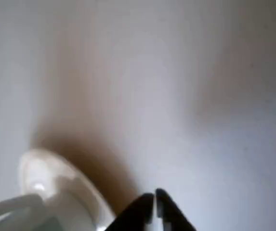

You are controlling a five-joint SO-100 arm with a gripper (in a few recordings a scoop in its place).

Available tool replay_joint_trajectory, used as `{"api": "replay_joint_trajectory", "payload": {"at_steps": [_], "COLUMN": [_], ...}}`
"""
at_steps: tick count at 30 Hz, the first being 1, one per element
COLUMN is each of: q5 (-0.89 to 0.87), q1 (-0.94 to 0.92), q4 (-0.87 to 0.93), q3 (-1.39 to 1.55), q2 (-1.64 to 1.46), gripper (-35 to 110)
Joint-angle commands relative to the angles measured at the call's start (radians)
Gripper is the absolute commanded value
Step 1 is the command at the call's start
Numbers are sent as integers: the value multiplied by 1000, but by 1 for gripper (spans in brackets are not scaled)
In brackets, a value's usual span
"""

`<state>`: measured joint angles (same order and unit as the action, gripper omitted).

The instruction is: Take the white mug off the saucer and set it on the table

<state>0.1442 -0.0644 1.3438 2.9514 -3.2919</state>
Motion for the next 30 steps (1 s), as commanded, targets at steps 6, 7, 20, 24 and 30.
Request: {"api": "replay_joint_trajectory", "payload": {"at_steps": [6, 7, 20, 24, 30], "q5": [6, 6, 6, 6, 11], "q1": [2, 2, 2, 2, 8], "q4": [12, 12, 12, 12, 12], "q3": [-3, -3, -3, -3, -3], "q2": [-3, -3, -3, -3, -3], "gripper": [0, 0, 0, 0, 0]}}
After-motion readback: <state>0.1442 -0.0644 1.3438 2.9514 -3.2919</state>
